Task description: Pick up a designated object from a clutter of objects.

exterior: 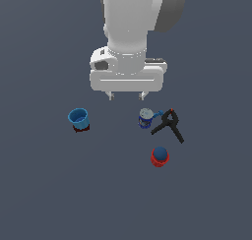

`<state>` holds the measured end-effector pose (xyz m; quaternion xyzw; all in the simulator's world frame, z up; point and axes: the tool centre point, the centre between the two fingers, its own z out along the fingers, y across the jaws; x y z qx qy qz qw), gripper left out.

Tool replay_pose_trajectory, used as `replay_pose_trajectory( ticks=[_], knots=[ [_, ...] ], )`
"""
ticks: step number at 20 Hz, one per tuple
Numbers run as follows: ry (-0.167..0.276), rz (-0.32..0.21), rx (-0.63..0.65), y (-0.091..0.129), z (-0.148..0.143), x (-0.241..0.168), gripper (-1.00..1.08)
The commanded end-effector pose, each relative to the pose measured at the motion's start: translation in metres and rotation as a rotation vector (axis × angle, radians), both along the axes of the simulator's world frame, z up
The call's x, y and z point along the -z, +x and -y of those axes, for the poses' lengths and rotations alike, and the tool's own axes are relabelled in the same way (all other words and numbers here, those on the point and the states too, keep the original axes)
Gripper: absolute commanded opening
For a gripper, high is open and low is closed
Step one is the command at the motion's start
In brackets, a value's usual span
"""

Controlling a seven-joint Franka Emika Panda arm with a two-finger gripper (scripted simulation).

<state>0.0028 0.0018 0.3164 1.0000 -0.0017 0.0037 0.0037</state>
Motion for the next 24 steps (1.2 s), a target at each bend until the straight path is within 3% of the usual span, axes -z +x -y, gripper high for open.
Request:
replay_pose_trajectory(
  ticks=[1,16,24],
  knots=[
    [0.0,0.0,0.0,0.0,0.0,0.0,1.0],
    [0.021,0.007,-0.006,0.006,-0.022,-0.007,1.0],
    [0.017,0.005,0.044,0.023,-0.036,0.013,1.0]
  ],
)
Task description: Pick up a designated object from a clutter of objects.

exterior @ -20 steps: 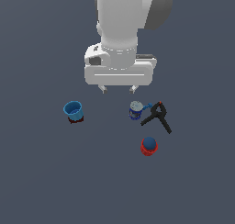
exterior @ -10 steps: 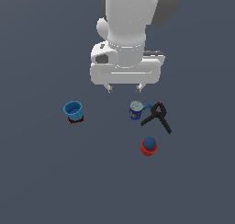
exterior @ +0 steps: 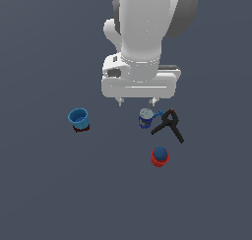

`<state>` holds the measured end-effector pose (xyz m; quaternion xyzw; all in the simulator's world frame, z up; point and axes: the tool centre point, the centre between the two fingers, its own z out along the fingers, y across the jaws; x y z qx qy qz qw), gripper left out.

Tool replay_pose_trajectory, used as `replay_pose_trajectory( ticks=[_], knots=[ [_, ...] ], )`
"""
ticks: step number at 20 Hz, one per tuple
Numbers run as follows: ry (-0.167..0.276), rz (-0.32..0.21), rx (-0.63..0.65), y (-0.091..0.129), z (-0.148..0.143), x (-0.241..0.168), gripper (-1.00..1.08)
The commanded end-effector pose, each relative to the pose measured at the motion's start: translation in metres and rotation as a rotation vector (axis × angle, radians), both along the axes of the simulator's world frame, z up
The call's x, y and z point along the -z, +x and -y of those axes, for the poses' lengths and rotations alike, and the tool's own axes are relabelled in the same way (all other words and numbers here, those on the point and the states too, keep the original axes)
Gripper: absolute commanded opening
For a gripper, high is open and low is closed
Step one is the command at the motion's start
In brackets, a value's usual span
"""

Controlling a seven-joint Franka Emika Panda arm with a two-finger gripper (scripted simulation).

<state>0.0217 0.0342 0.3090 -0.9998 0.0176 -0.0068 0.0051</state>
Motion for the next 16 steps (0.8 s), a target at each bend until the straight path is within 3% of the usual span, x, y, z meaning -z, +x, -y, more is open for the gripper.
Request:
replay_pose_trajectory(
  ticks=[1,16],
  knots=[
    [-0.001,-0.002,0.022,0.007,-0.006,0.009,1.0],
    [-0.009,-0.011,0.241,0.063,-0.074,0.112,1.0]
  ],
)
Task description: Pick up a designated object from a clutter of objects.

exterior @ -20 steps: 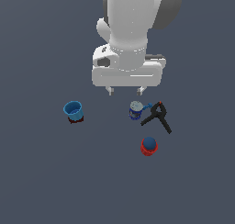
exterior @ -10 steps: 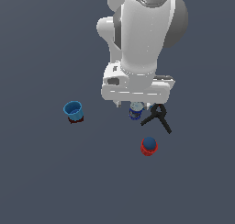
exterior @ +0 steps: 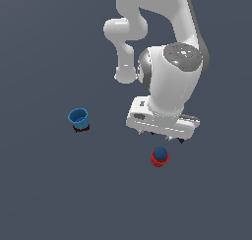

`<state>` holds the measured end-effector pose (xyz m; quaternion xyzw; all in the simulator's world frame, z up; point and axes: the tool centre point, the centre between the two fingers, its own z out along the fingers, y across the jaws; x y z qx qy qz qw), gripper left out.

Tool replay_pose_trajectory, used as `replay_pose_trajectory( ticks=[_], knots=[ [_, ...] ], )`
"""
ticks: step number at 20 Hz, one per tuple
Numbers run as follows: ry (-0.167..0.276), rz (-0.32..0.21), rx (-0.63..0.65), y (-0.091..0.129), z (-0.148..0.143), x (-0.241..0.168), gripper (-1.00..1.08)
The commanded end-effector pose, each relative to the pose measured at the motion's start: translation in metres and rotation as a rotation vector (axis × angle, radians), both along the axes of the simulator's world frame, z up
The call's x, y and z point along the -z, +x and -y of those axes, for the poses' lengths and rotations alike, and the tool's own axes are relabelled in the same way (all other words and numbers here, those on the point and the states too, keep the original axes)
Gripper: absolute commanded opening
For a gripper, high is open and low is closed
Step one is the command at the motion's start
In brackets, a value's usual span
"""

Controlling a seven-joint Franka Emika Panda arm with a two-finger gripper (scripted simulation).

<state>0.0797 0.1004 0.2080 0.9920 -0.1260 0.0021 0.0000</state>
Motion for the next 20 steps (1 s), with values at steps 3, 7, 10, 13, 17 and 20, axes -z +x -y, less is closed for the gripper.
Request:
replay_pose_trajectory(
  ticks=[3,7,10,13,17,20],
  knots=[
    [0.0,-0.001,0.061,0.011,-0.02,0.031,1.0],
    [0.0,-0.003,0.098,0.016,-0.032,0.051,1.0],
    [0.001,-0.003,0.117,0.018,-0.038,0.062,1.0],
    [0.001,-0.004,0.129,0.019,-0.042,0.068,1.0],
    [0.001,-0.005,0.129,0.019,-0.043,0.07,1.0],
    [0.001,-0.005,0.129,0.019,-0.043,0.073,1.0]
  ],
)
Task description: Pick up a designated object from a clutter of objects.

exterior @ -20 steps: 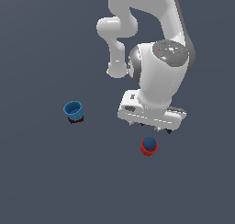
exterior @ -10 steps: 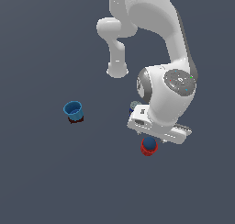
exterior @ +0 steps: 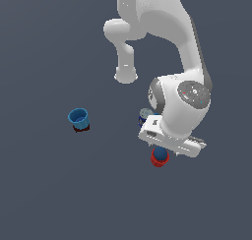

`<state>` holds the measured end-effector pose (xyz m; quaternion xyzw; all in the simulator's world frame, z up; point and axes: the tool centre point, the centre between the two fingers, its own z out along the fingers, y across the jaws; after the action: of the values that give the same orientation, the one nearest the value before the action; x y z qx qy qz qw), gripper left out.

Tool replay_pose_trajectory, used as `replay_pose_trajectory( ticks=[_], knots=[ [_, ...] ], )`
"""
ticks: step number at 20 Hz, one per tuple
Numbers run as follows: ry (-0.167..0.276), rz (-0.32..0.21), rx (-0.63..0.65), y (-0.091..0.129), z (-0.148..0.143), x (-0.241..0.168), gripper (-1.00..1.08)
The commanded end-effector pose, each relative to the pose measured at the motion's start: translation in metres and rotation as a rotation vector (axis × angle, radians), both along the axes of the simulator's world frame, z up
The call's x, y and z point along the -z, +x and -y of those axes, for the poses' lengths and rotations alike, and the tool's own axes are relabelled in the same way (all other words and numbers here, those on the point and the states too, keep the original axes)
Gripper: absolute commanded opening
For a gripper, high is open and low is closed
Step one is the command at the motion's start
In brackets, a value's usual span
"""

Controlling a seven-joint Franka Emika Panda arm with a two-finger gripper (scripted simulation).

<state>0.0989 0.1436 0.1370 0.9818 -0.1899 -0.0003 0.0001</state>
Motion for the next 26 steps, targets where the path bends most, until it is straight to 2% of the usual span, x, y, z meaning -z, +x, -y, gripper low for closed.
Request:
replay_pose_trajectory(
  ticks=[1,9,15,16,26],
  knots=[
    [0.0,0.0,0.001,0.0,0.0,0.005,1.0],
    [0.0,0.0,0.003,-0.001,0.0,0.043,1.0],
    [0.0,0.001,0.004,0.0,0.0,0.049,1.0],
    [0.0,0.001,0.004,0.0,0.0,0.049,-1.0],
    [0.0,0.0,0.003,0.0,-0.001,0.049,-1.0]
  ],
)
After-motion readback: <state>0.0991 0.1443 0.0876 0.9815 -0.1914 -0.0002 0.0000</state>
